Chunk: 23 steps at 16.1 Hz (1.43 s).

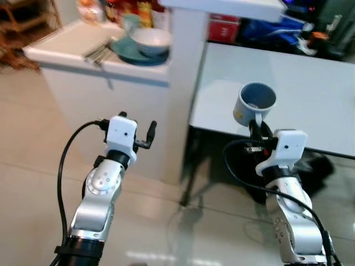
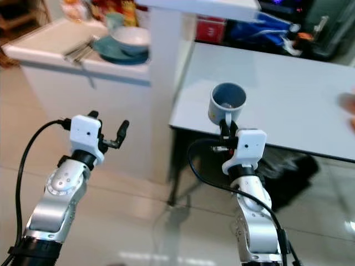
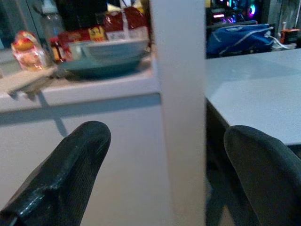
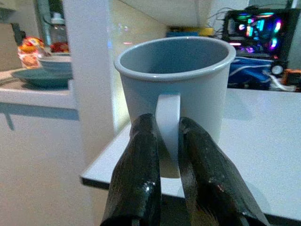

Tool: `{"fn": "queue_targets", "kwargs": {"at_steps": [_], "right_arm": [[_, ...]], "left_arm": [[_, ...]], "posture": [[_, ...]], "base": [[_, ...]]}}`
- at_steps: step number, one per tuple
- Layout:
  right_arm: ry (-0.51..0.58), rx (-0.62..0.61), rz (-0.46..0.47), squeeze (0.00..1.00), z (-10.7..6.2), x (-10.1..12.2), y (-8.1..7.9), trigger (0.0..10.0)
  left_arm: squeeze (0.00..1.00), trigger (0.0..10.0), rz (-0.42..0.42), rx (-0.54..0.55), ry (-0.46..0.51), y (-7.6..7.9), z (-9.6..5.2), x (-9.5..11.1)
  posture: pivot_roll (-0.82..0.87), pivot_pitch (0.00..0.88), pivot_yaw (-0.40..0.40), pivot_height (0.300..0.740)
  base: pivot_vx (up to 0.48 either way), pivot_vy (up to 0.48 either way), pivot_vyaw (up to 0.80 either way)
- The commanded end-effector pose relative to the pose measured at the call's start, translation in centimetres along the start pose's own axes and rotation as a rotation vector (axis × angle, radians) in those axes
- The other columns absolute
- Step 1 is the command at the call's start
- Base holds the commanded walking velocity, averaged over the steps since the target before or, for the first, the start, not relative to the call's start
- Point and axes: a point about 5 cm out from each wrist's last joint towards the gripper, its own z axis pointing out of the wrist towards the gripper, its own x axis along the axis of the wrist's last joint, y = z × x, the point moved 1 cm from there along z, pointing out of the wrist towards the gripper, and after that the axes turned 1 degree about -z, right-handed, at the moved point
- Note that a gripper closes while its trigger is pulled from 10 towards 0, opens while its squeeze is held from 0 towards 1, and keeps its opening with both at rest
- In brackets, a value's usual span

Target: Setting the table

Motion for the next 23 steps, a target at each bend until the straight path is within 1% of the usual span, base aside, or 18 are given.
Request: {"fn": "queue_targets", "kwargs": {"at_steps": [1,2,3,4,7,9,12,15,17,19,23], "right_arm": [[-0.002,0.004,0.000,0.00,0.0,0.3,0.1,10.0],[-0.008,-0.007,0.001,0.00,-0.2,0.3,0.5,10.0],[-0.019,-0.023,-0.004,0.00,-0.3,0.1,0.9,10.0],[-0.021,-0.030,0.001,0.00,-0.3,0.1,1.0,10.0],[-0.020,-0.024,0.001,0.00,0.0,0.1,0.6,10.0],[-0.009,0.012,-0.019,0.00,0.1,0.4,0.0,10.0],[0.005,0.009,-0.008,0.00,0.2,0.7,0.1,10.0],[0.018,0.010,-0.009,0.00,0.4,0.9,0.1,10.0],[0.023,0.006,-0.056,0.00,0.6,1.1,0.1,10.0],[0.021,-0.002,-0.037,0.00,0.7,1.2,0.2,10.0],[0.031,0.012,-0.050,0.00,1.0,1.5,-0.1,10.0]], "left_arm": [[0.00,10.0,0.006,0.030,-0.017,-0.8,-0.4,-0.3],[0.00,10.0,0.005,0.043,-0.014,-1.1,-0.4,-0.2],[0.00,10.0,0.005,0.044,-0.015,-1.1,-0.4,-0.2],[0.00,10.0,0.007,0.039,-0.016,-1.1,-0.3,-0.2],[0.00,10.0,0.009,0.015,-0.014,-0.7,-0.1,-0.1],[0.00,10.0,-0.002,0.002,-0.012,-0.5,0.4,0.0],[0.00,10.0,-0.004,-0.009,-0.009,-0.1,0.4,0.1],[0.00,10.0,-0.001,-0.002,-0.008,-0.4,0.5,0.1],[0.00,10.0,0.002,0.001,-0.003,-0.6,0.7,0.3],[0.00,10.0,0.005,-0.002,0.000,-0.6,0.7,0.4],[0.00,10.0,0.007,-0.002,0.003,-0.6,0.9,0.4]], "posture": [[0.15,0.035,-0.040,0.740],[0.15,0.038,-0.040,0.740],[0.15,0.038,-0.040,0.740],[0.15,0.037,-0.032,0.740],[0.14,0.037,-0.008,0.740],[0.12,0.037,0.010,0.740],[0.12,0.034,0.009,0.740],[0.12,0.036,0.010,0.740],[0.13,0.035,0.011,0.740],[0.13,0.031,0.014,0.740],[0.12,0.023,0.011,0.740]], "base": [[0.000,-0.480,0.00],[0.000,-0.480,0.00],[0.000,-0.480,0.00],[0.000,-0.480,0.00],[0.000,-0.480,0.00],[0.000,-0.480,0.00],[0.000,-0.480,0.00],[0.000,-0.480,0.00],[0.000,-0.480,0.00],[0.000,-0.480,0.80],[0.000,-0.480,0.80]]}}
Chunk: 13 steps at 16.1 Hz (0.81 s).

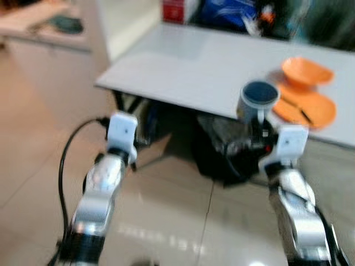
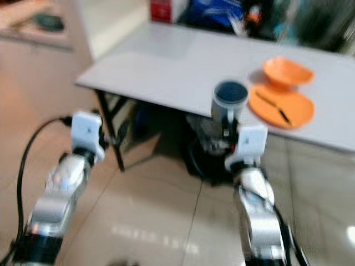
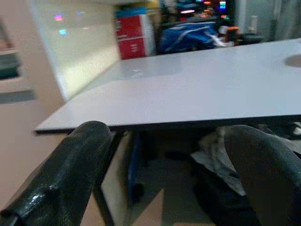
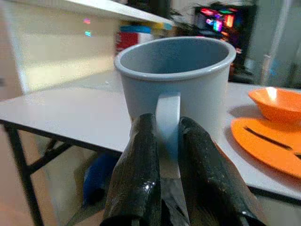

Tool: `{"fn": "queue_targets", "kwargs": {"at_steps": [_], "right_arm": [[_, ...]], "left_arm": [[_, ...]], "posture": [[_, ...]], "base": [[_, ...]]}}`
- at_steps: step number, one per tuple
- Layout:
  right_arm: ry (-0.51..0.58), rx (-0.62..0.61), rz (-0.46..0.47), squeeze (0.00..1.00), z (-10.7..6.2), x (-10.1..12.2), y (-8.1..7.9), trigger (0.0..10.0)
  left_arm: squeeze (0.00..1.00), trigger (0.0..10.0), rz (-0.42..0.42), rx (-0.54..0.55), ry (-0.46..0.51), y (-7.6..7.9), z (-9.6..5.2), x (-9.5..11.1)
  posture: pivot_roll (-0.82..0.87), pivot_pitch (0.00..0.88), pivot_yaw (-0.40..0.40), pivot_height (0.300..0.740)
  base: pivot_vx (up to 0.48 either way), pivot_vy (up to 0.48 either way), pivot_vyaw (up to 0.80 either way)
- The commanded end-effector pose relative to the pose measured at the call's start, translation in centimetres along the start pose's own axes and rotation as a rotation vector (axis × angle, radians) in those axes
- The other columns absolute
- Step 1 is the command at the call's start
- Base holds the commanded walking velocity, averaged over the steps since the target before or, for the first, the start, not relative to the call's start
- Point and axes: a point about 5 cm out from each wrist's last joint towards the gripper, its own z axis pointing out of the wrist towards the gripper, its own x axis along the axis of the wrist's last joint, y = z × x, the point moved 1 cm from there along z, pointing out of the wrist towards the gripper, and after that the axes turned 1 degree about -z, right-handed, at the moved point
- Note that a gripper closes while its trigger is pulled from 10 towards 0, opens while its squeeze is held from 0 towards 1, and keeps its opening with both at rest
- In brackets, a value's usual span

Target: Setting the table

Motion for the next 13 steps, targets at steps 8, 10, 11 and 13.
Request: {"fn": "queue_targets", "kwargs": {"at_steps": [8,10,11,13], "right_arm": [[0.037,-0.002,0.036,0.00,0.46,0.57,-0.18,10.0],[0.038,-0.006,0.034,0.00,0.43,0.57,-0.12,10.0],[0.038,-0.008,0.034,0.00,0.41,0.54,-0.11,10.0],[0.039,-0.010,0.036,0.00,0.40,0.50,-0.13,10.0]], "left_arm": [[0.00,10.0,0.012,0.018,-0.010,-0.69,-0.09,-0.30],[0.00,10.0,0.012,0.016,-0.009,-0.62,-0.04,-0.26],[0.00,10.0,0.012,0.013,-0.008,-0.55,-0.04,-0.23],[0.00,10.0,0.014,0.008,-0.007,-0.51,0.00,-0.22]], "posture": [[0.12,0.004,0.011,0.740],[0.12,0.004,0.011,0.740],[0.12,0.004,0.011,0.740],[0.12,0.000,0.016,0.740]], "base": [[0.000,-0.480,0.40],[0.000,-0.480,0.00],[0.000,-0.480,0.00],[0.000,-0.480,0.00]]}}
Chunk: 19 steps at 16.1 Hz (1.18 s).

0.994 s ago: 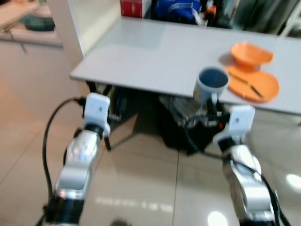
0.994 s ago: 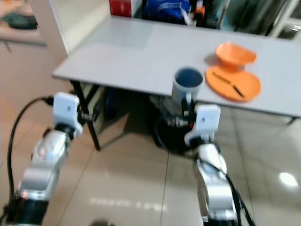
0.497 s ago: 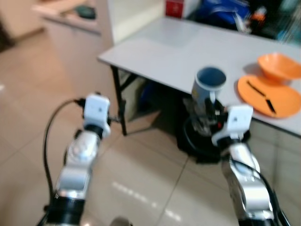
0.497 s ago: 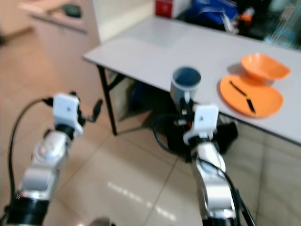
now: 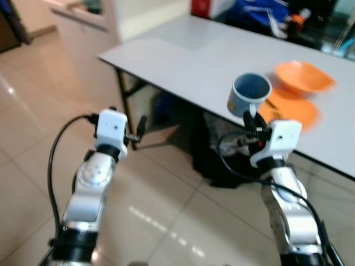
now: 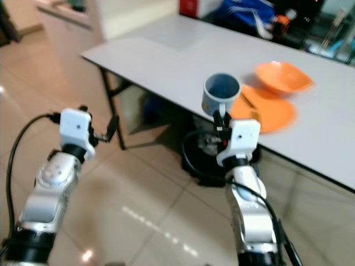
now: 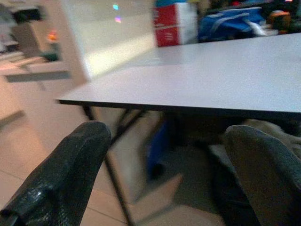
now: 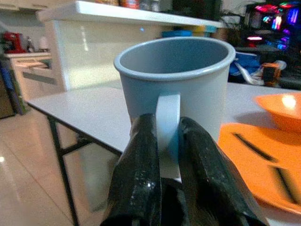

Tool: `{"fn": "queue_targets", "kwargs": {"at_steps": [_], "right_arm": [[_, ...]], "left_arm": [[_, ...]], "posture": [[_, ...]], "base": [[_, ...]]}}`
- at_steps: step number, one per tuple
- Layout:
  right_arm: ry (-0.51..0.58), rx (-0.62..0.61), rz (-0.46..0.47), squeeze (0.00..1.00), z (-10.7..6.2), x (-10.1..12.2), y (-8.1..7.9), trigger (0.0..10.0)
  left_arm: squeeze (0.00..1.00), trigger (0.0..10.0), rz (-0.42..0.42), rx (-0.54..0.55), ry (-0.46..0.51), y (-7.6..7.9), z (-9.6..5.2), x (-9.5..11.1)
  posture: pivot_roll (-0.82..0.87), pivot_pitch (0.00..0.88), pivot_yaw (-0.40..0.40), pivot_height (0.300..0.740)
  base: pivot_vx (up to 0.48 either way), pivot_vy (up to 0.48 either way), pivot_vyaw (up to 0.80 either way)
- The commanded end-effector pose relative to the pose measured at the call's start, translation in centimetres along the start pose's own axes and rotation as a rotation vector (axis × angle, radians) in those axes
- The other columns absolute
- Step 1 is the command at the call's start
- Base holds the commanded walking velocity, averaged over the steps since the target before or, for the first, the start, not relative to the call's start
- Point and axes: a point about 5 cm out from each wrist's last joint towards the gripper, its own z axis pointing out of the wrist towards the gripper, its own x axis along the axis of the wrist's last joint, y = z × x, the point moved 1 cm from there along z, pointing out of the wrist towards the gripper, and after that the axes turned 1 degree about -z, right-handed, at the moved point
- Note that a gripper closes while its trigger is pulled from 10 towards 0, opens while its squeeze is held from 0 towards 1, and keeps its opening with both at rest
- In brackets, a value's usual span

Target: Setting the table

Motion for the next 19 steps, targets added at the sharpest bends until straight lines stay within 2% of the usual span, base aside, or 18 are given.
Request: {"fn": "queue_targets", "kwargs": {"at_steps": [1,10,12,14,15,19], "right_arm": [[0.024,-0.013,0.008,0.00,0.1,0.4,0.2,10.0],[0.028,-0.016,0.010,0.00,0.3,0.4,0.1,10.0],[0.022,-0.022,0.006,0.00,0.3,0.4,0.2,10.0],[0.020,-0.024,0.007,0.00,0.4,0.3,0.2,10.0],[0.019,-0.027,0.008,0.00,0.4,0.3,0.3,10.0],[0.015,-0.028,0.008,0.00,0.5,0.2,0.3,10.0]], "left_arm": [[0.00,10.0,0.019,-0.013,0.011,0.0,0.1,0.3],[0.00,10.0,0.012,-0.026,0.024,0.1,0.4,0.6],[0.00,10.0,-0.028,-0.041,0.013,0.5,0.6,0.7],[0.00,10.0,-0.013,-0.074,0.025,0.8,0.6,0.9],[0.00,10.0,-0.020,-0.089,0.056,0.9,0.6,1.4],[0.00,10.0,-0.011,-0.105,0.060,0.9,0.8,1.7]], "posture": [[0.12,0.000,0.017,0.740],[0.12,0.000,0.018,0.740],[0.12,0.000,0.018,0.740],[0.12,0.000,0.020,0.740],[0.12,0.000,0.020,0.740],[0.12,0.000,0.020,0.740]], "base": [[0.000,-0.480,0.00],[0.000,-0.479,0.00],[0.000,0.000,0.00],[0.000,0.000,0.00],[0.311,0.000,0.00],[0.340,0.000,0.00]]}}
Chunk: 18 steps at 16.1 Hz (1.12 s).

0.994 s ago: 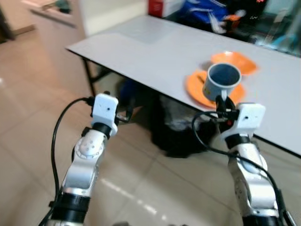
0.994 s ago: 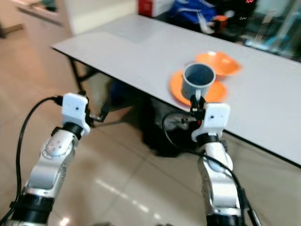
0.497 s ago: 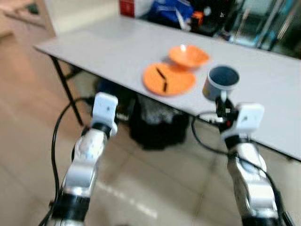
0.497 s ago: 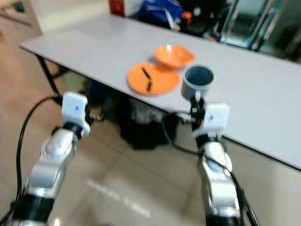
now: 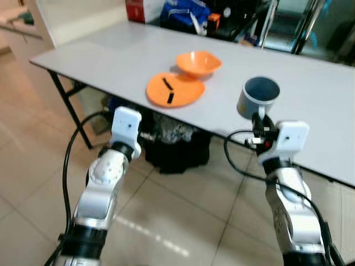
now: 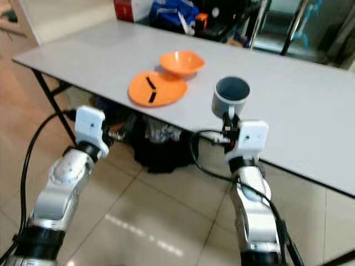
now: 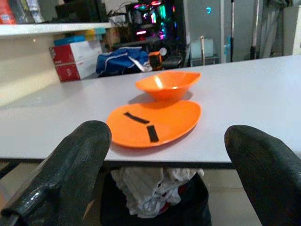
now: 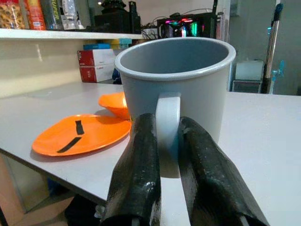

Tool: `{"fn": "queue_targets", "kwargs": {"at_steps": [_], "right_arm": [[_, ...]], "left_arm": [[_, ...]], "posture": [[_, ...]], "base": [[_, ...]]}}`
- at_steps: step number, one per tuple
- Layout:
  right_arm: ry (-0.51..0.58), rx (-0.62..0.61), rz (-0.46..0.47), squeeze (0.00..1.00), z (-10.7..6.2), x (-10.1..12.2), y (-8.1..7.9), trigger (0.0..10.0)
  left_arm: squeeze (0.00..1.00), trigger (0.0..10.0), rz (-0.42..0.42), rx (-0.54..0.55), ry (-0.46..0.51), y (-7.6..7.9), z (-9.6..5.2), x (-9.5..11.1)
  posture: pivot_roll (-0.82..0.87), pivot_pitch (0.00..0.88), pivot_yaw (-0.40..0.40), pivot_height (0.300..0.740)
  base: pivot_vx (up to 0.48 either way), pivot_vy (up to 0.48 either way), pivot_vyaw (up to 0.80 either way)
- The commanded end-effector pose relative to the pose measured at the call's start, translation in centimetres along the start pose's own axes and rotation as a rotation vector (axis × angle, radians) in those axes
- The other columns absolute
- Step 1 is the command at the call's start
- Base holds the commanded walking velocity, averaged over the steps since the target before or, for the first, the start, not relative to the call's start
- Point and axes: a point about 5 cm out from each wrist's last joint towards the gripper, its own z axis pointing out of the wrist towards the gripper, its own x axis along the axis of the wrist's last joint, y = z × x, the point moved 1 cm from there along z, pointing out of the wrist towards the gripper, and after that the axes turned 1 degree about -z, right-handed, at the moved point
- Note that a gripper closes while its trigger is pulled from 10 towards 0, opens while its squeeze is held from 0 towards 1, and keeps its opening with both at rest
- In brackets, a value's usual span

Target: Setting the table

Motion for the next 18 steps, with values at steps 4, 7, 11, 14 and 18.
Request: {"fn": "queue_targets", "kwargs": {"at_steps": [4,7,11,14,18], "right_arm": [[0.019,0.011,0.006,0.00,0.34,0.45,-0.32,10.0],[0.019,0.012,0.007,0.00,0.38,0.44,-0.37,10.0],[0.018,0.015,0.008,0.00,0.41,0.42,-0.44,10.0],[0.018,0.014,0.007,0.00,0.41,0.42,-0.48,10.0],[0.017,0.014,0.007,0.00,0.44,0.41,-0.48,10.0]], "left_arm": [[0.00,10.0,0.018,-0.009,0.021,-0.31,0.09,0.61],[0.00,10.0,0.016,-0.014,0.021,-0.30,0.10,0.62],[0.00,10.0,0.029,-0.030,0.018,-0.14,0.06,0.60],[0.00,10.0,0.028,-0.033,0.018,-0.14,0.08,0.61],[0.00,10.0,0.032,-0.041,0.018,-0.05,0.12,0.69]], "posture": [[0.12,0.000,0.020,0.740],[0.12,0.000,0.021,0.740],[0.12,0.000,0.019,0.740],[0.12,0.000,0.020,0.740],[0.12,0.000,0.021,0.740]], "base": [[0.361,0.000,0.00],[0.369,0.000,0.00],[0.368,0.000,0.00],[0.369,0.000,0.00],[0.369,0.000,0.00]]}}
